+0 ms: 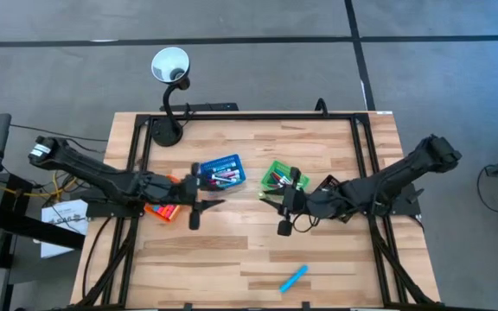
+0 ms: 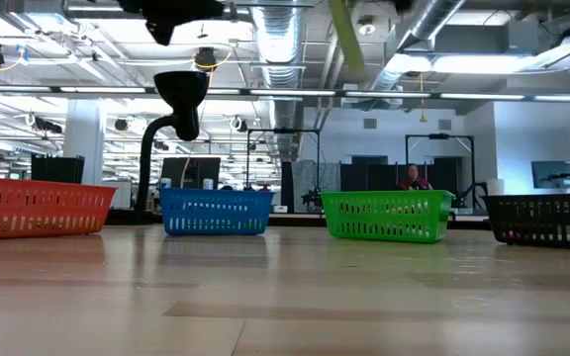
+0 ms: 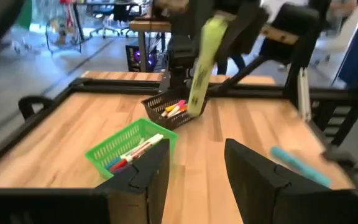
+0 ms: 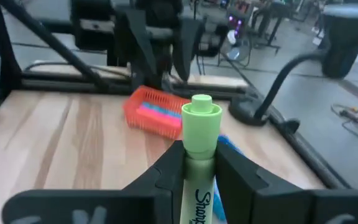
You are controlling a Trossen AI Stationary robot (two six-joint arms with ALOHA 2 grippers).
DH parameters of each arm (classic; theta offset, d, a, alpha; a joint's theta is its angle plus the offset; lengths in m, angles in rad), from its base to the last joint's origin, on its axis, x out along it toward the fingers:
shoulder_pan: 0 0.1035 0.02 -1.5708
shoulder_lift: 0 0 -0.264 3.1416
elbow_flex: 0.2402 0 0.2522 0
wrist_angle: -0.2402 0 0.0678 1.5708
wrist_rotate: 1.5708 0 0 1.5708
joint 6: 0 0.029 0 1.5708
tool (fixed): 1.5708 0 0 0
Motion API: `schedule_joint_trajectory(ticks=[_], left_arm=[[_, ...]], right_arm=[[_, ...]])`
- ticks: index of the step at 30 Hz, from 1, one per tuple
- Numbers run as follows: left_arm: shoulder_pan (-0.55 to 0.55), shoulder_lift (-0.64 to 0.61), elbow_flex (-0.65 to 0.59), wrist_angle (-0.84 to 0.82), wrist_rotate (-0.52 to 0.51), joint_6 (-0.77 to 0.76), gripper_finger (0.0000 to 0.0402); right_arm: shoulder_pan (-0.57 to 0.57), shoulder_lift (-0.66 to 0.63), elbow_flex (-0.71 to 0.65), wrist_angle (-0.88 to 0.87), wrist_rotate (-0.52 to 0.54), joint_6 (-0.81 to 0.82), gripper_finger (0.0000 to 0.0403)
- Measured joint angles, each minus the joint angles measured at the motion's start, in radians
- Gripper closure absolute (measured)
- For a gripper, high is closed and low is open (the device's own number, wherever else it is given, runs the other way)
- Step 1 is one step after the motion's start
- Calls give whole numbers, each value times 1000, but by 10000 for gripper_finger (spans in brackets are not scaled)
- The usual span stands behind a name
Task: Pick & Place Markers
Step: Put the light green highlighter pen into the orange basket
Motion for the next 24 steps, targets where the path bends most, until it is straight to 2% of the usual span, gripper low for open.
schedule_joint_trajectory(ticks=[2, 5, 9, 12, 18, 24], left_arm=[[1, 62, 0, 68, 1, 72, 252], [16, 151, 0, 190, 1, 162, 252], [55, 241, 7, 371, 29, 199, 252], [97, 268, 24, 397, 128, 199, 252], [156, 324, 48, 414, 327, 146, 252], [158, 390, 49, 527, 356, 142, 252]], right_arm=[[-19, 12, -73, 123, -5, 10, 336], [-56, 27, -143, 379, -18, -63, 336], [-85, 30, -181, 582, -183, -94, 336], [-94, 30, -187, 613, -286, -87, 336], [-98, 31, -187, 595, -286, -87, 336], [-117, 31, -187, 591, -287, -85, 336]])
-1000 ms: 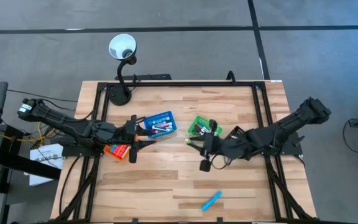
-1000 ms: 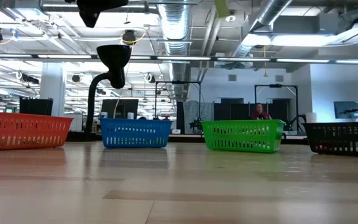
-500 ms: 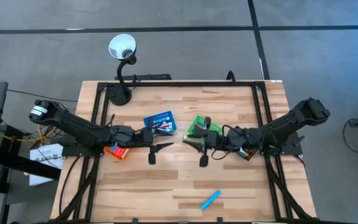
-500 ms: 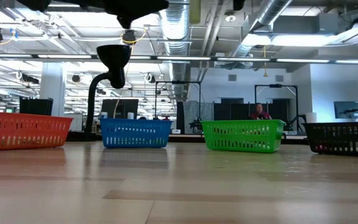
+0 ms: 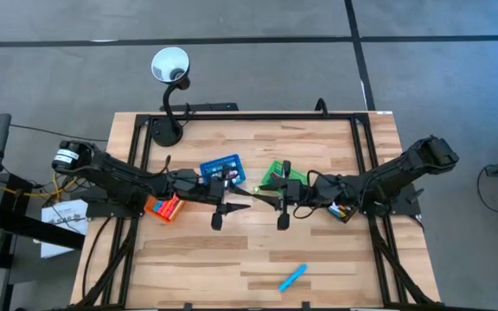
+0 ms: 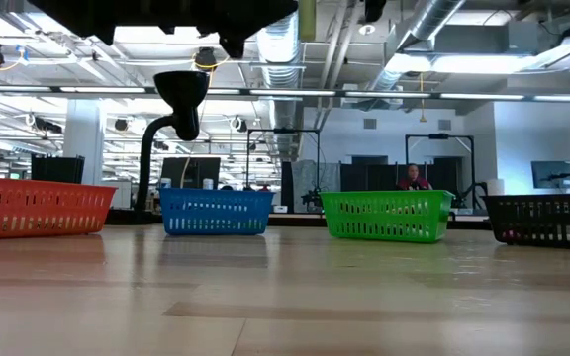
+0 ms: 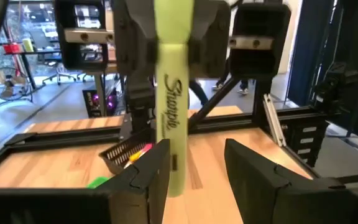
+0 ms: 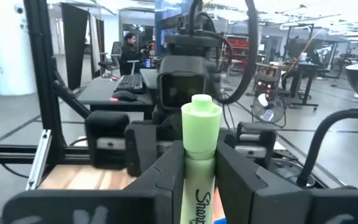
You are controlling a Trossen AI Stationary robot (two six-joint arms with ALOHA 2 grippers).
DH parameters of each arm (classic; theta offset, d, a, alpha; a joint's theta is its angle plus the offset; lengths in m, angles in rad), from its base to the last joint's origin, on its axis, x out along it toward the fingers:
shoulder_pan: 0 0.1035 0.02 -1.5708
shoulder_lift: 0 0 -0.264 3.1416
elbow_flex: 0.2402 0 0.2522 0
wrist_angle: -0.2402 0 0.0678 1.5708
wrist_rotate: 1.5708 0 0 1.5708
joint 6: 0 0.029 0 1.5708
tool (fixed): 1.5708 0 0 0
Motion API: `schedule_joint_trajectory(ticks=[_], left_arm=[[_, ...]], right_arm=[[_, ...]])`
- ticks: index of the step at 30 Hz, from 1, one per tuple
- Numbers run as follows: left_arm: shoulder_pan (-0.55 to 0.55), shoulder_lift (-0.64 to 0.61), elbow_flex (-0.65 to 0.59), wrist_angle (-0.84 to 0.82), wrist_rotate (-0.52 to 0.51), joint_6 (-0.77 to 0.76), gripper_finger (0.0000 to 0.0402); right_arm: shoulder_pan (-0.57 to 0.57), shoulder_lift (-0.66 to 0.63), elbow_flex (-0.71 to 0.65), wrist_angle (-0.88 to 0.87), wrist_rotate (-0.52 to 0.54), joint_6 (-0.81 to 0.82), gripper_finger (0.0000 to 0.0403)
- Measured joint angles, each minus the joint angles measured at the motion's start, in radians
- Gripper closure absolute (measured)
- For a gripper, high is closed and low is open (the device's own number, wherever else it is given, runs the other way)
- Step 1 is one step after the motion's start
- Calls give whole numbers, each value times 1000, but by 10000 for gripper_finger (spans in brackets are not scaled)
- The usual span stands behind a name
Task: Pick & Place Markers
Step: Put the light green highlighter pen into the orange basket
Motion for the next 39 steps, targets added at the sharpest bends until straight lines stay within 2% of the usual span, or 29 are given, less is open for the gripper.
schedule_joint_trajectory(ticks=[9, 14, 28, 34, 39], left_arm=[[1, 36, 0, 52, -25, -26, 252], [0, 36, 0, 53, -45, -26, 252], [0, 36, 0, 80, -70, -27, 252], [0, 36, 0, 83, -69, -27, 252], [0, 35, -1, 68, -66, -39, 252]], right_arm=[[-29, 0, 0, 10, -14, 51, 336], [-58, 0, 0, 14, -139, 115, 336], [-56, 2, 1, -5, -131, 95, 336], [-64, 146, 14, 217, -138, 47, 336], [-70, 217, 28, 285, -131, 23, 336]])
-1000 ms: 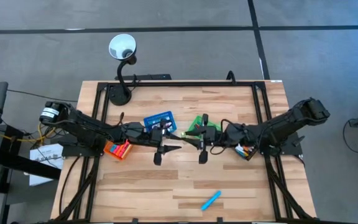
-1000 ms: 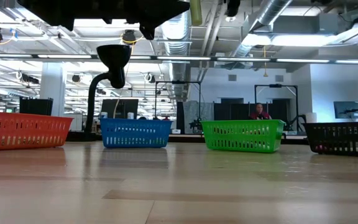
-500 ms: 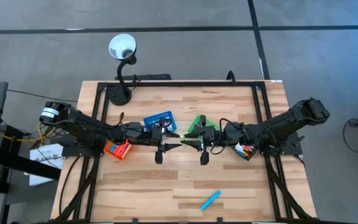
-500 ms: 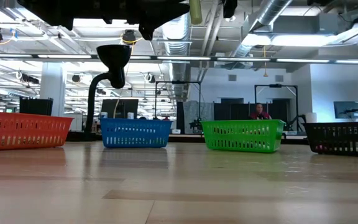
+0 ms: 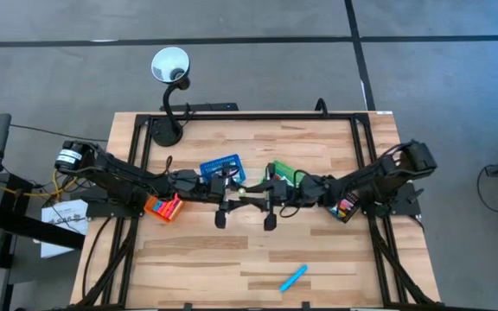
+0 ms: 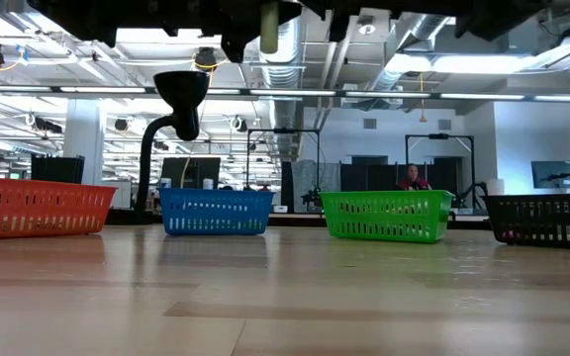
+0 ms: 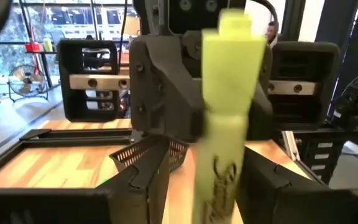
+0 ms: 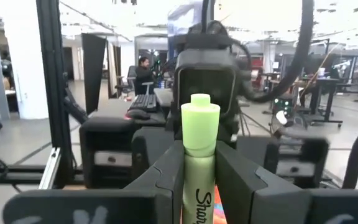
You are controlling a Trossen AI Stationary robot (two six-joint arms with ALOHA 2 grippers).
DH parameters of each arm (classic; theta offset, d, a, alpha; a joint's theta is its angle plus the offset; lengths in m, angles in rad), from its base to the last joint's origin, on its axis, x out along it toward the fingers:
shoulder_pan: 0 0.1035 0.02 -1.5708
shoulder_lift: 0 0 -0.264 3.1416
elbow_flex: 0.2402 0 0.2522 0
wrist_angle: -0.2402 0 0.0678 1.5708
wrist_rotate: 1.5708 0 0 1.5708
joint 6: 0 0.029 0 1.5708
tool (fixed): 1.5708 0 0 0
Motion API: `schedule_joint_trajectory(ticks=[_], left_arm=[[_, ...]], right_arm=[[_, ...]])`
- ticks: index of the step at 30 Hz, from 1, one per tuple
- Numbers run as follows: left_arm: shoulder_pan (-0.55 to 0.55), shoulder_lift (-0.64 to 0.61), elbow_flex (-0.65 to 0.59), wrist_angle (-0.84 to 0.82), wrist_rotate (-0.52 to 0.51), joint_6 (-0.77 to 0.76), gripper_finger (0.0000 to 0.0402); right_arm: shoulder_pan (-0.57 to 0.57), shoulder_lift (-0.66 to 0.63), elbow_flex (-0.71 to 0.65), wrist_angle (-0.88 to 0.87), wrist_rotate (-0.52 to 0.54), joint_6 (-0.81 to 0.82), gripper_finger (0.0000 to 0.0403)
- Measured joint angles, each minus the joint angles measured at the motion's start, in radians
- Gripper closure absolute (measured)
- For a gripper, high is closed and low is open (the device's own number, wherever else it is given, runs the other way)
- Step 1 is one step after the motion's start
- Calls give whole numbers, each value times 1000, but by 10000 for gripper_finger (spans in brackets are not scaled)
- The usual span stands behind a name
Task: Pick & Place Markers
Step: Put the light green highlighter pen into the orange basket
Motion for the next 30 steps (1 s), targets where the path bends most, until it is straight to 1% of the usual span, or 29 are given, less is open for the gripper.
schedule_joint_trajectory(ticks=[2, 8, 11, 22, 25, 30], left_arm=[[0, -1, 1, -14, -1, -9, 252], [0, 0, 1, -24, -2, -10, 252], [0, 0, 0, -23, 0, -10, 252], [0, 0, 0, -12, -6, -10, 254], [0, 0, 0, -12, -6, -10, 268], [0, 0, 0, -13, -6, -9, 319]], right_arm=[[-1, -7, 2, 3, 2, 0, 336], [12, -100, 3, -123, 3, 0, 336], [15, -109, 1, -147, 2, 1, 336], [-5, -87, 2, -125, 0, 1, 336], [-7, -87, 1, -123, -1, 1, 336], [-5, -87, 1, -127, -1, 2, 336]])
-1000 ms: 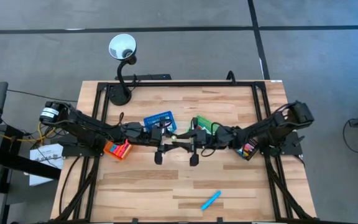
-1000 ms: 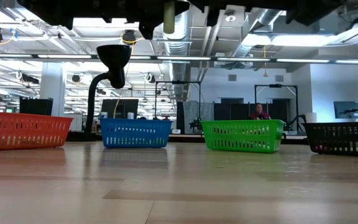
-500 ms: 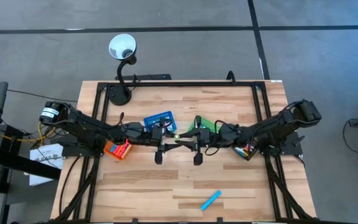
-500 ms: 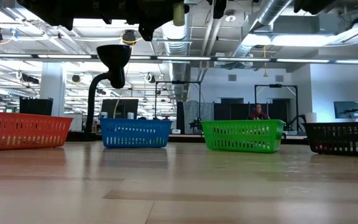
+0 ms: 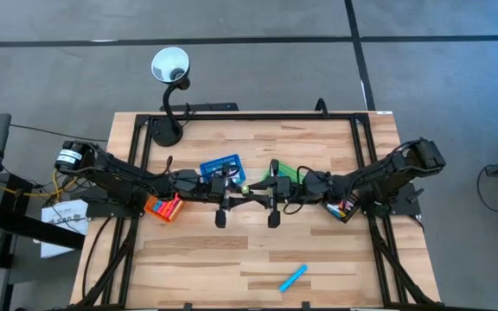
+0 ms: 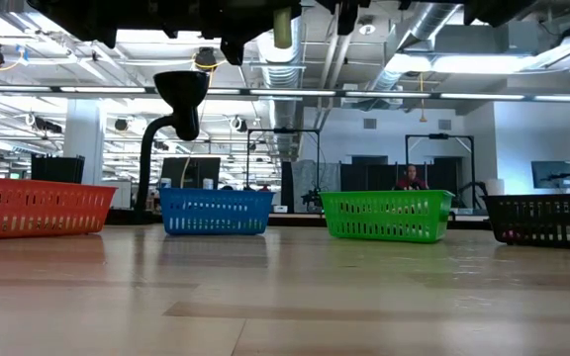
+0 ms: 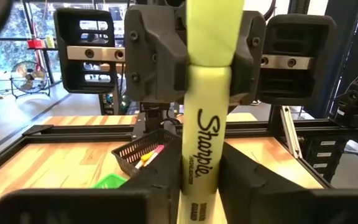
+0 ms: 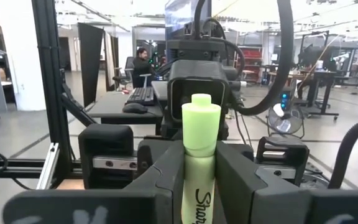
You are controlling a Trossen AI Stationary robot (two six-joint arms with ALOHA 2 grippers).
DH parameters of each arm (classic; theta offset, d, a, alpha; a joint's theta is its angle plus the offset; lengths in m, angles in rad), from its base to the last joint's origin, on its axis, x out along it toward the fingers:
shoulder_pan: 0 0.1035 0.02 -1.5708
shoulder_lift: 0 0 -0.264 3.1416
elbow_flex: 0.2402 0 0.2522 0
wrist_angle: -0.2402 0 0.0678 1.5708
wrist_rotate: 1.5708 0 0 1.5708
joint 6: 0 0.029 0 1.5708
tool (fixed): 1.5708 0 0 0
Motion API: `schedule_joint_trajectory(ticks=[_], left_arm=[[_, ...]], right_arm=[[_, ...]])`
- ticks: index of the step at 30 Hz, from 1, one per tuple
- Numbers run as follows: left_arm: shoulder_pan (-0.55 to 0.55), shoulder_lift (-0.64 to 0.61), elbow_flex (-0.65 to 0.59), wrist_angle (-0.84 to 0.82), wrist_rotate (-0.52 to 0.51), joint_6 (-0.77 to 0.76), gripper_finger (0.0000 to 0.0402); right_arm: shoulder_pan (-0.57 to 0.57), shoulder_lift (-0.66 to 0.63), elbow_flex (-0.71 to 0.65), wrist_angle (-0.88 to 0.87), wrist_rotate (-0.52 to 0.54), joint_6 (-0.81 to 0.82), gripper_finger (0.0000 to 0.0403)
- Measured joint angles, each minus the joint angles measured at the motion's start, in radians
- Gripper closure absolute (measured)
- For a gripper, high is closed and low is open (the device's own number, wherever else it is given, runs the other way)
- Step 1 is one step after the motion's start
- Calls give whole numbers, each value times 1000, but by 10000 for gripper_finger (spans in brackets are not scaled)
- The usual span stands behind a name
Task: Pick & Place Markers
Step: Put the light green highlighter pen into the orange basket
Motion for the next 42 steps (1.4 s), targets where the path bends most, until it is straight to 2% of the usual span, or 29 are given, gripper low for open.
schedule_joint_trajectory(ticks=[2, 6, 14, 17, 19, 21, 24, 26, 29, 33, 35, 42], left_arm=[[0, 0, 0, -1, -1, 1, 335], [0, 1, -1, -7, -7, -1, 336], [-1, 1, -1, -10, -8, -31, 325], [-2, -26, -1, -72, -10, -31, 332], [-2, -79, 0, -202, -64, -31, 332], [-3, -153, 0, -392, -162, -39, 326], [-5, -305, 0, -697, -262, -137, 322], [-4, -420, 1, -921, -261, -253, 324], [0, -560, 0, -1261, -262, -507, 329], [-14, -664, -9, -1635, -234, -855, 325], [-24, -688, -46, -1702, -220, -950, 323], [-27, -655, -210, -1697, -141, -1092, 324]], right_arm=[[-2, 0, 0, -2, -1, 2, 336], [0, -1, 0, -35, -18, 8, 316], [0, 0, 0, -119, -19, 25, 222], [7, -11, 0, -129, -18, 25, 191], [17, -27, 0, -164, -14, 25, 176], [27, -47, 0, -206, 6, 25, 166], [46, -85, 0, -310, 83, 25, 161], [54, -105, 0, -385, 131, 25, 162], [59, -123, 0, -463, 162, 26, 163], [59, -122, 0, -473, 161, 26, 163], [59, -120, 0, -473, 161, 26, 163], [57, -119, 0, -467, 160, 26, 163]])
